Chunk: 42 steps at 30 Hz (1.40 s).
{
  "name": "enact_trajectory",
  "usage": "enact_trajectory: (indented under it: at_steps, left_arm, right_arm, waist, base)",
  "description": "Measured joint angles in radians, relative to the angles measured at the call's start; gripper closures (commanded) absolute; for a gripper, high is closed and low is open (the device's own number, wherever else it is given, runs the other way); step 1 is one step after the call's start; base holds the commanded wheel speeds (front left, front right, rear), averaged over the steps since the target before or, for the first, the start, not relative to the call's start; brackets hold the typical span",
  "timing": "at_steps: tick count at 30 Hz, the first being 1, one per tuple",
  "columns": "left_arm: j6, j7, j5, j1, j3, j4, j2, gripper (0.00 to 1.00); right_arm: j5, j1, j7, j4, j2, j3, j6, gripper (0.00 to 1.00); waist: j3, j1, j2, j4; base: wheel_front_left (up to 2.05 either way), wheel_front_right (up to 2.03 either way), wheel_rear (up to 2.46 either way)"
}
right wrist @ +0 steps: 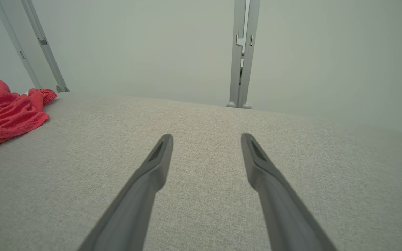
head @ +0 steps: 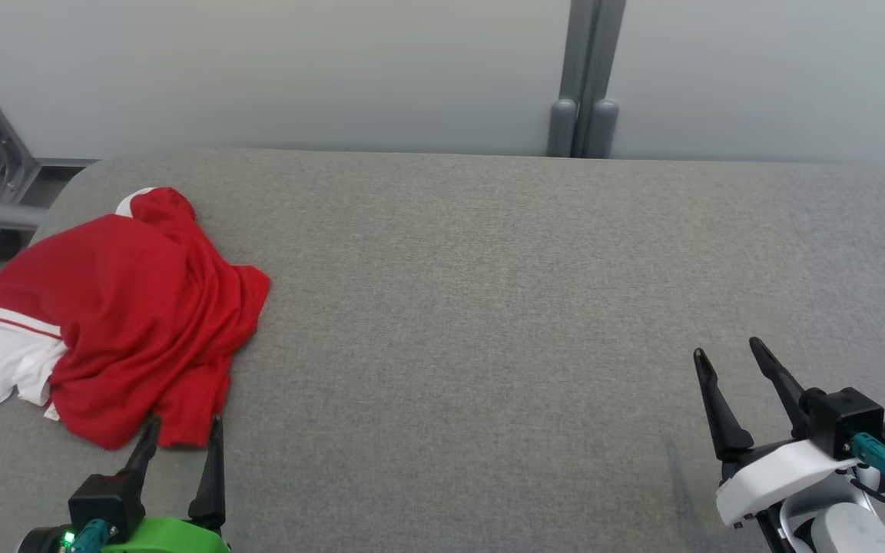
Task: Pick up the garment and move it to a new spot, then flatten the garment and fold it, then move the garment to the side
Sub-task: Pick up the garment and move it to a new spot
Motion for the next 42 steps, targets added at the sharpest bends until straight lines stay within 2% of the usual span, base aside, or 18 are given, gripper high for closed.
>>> enact_trajectory:
  at_steps: [8,21,30,34,38,42]
  left_arm:
    - [0.006,0.000,0.000,0.025,0.030,0.004,-0.001,0.00]
    - [0.006,0.000,0.001,0.055,0.077,0.007,-0.001,0.00]
    - [0.004,0.000,-0.002,0.075,0.114,-0.003,-0.001,0.00]
    - [0.001,0.000,-0.050,0.062,0.125,0.001,-0.002,0.00]
    - [-0.010,0.000,-0.118,-0.037,0.126,0.030,-0.003,0.00]
    - [-0.021,0.075,-0.197,-0.168,0.109,0.080,-0.008,0.00]
  right_arm:
    - [-0.012,0.000,0.000,0.020,0.025,0.028,0.017,0.00]
    - [-0.022,0.015,0.000,0.038,0.054,0.035,0.025,0.00]
    - [-0.029,0.016,0.000,0.041,0.058,0.042,0.026,0.00]
    - [-0.033,0.016,0.000,0.036,0.057,0.038,0.029,0.00]
    - [-0.044,0.015,0.000,0.028,0.049,0.038,0.034,0.00]
    - [-0.056,0.010,0.000,0.021,0.027,0.044,0.035,0.00]
  waist:
    - [-0.018,0.0000,0.0000,0.104]
    - [-0.062,0.0000,0.0000,0.259]
    - [-0.073,0.0000,0.0000,0.257]
    - [-0.055,0.0000,0.0000,0.246]
    - [-0.024,0.0000,0.0000,0.238]
    - [0.020,0.0000,0.0000,0.229]
  base:
    - [0.00,0.00,0.00]
    - [0.00,0.00,0.00]
    - [0.00,0.00,0.00]
    - [0.00,0.00,0.00]
    - [0.00,0.00,0.00]
    - [0.00,0.00,0.00]
